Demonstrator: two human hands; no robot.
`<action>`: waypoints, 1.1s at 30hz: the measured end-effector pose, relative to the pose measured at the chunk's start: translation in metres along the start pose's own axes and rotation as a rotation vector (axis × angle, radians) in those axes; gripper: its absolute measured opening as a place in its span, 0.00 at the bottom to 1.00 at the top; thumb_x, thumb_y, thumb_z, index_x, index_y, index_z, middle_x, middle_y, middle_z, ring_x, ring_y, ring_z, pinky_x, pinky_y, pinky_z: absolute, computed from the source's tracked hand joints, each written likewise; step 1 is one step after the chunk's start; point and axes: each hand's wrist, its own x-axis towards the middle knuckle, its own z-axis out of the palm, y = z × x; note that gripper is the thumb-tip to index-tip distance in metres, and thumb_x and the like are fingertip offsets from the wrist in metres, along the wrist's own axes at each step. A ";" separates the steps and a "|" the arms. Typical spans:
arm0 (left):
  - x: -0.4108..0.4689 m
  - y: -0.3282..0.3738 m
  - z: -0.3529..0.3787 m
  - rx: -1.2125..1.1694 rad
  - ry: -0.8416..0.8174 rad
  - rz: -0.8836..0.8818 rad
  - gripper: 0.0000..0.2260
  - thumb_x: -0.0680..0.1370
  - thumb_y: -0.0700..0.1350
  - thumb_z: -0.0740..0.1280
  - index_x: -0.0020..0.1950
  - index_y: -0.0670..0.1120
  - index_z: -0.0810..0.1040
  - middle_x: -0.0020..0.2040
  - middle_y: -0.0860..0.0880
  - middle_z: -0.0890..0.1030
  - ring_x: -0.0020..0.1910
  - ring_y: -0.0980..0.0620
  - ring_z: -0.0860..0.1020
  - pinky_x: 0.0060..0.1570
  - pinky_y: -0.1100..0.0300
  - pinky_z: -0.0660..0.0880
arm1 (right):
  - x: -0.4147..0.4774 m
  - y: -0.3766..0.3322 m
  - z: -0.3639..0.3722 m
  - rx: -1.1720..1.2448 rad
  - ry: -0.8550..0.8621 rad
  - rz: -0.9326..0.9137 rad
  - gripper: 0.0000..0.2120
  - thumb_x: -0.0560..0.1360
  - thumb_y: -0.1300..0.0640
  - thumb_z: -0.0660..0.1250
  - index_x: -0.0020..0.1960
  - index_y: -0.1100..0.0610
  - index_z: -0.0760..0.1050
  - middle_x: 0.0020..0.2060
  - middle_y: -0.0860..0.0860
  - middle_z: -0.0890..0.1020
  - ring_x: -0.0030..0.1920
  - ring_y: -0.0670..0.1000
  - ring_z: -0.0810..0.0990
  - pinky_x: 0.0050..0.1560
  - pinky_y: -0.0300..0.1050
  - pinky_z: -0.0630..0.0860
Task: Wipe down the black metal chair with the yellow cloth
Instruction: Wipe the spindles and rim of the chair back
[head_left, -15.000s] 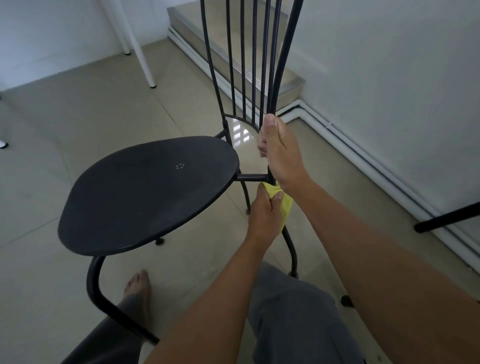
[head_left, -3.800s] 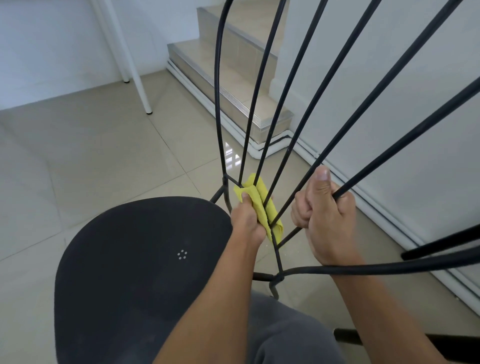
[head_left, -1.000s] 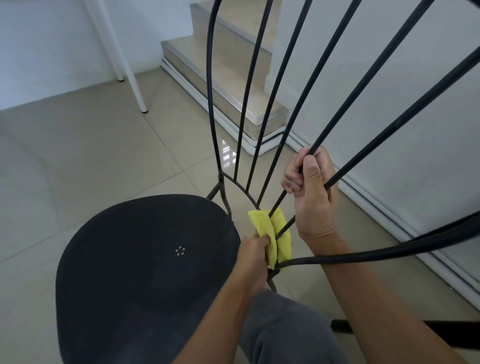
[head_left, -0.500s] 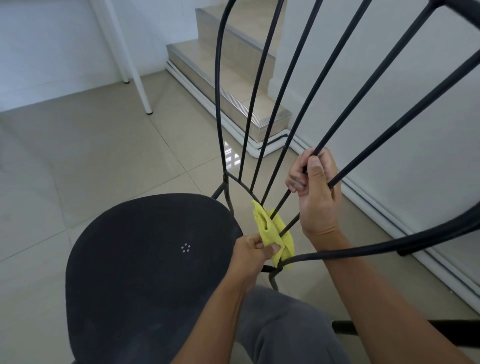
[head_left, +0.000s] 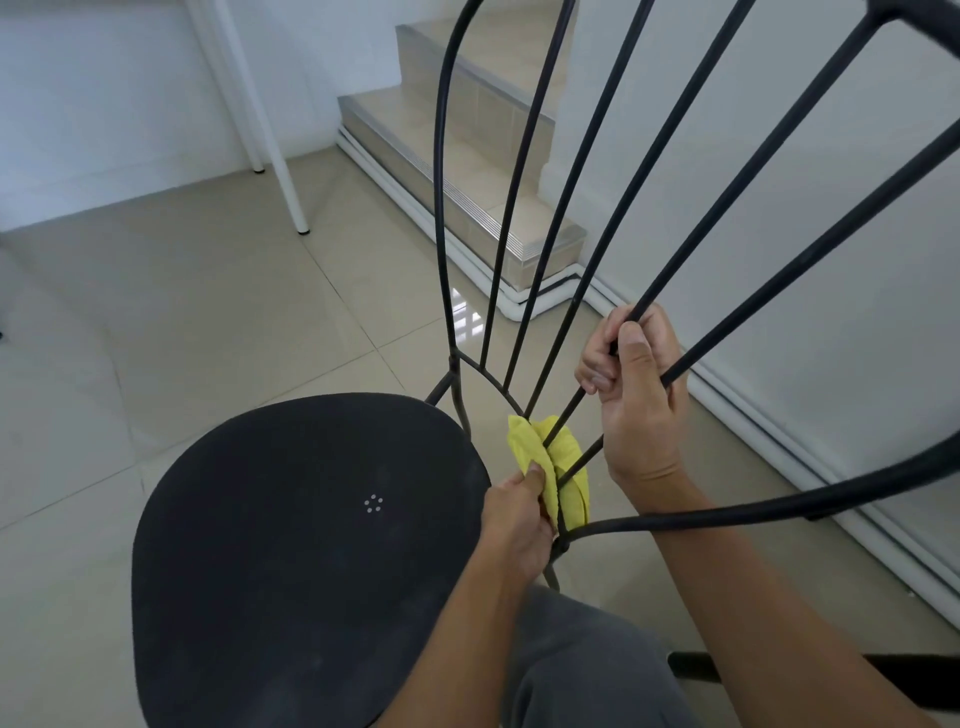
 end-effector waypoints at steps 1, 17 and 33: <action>0.002 0.003 0.003 -0.035 0.016 0.015 0.10 0.83 0.40 0.59 0.53 0.37 0.79 0.50 0.40 0.83 0.49 0.44 0.82 0.55 0.47 0.79 | 0.000 0.000 0.000 0.001 -0.005 0.001 0.11 0.82 0.62 0.50 0.44 0.56 0.67 0.29 0.46 0.66 0.29 0.49 0.62 0.31 0.46 0.63; 0.020 0.018 0.022 -0.183 0.143 0.045 0.10 0.82 0.42 0.64 0.57 0.37 0.79 0.54 0.39 0.83 0.53 0.42 0.82 0.61 0.43 0.76 | 0.001 0.001 0.001 0.006 -0.012 -0.012 0.12 0.82 0.62 0.50 0.43 0.55 0.68 0.29 0.44 0.67 0.29 0.48 0.63 0.32 0.45 0.64; 0.042 0.064 0.026 -0.202 0.182 0.078 0.13 0.81 0.41 0.66 0.63 0.36 0.75 0.56 0.38 0.82 0.53 0.42 0.82 0.55 0.45 0.79 | 0.001 0.003 0.001 0.014 -0.009 -0.015 0.11 0.82 0.62 0.50 0.43 0.57 0.67 0.29 0.46 0.67 0.29 0.49 0.63 0.32 0.44 0.64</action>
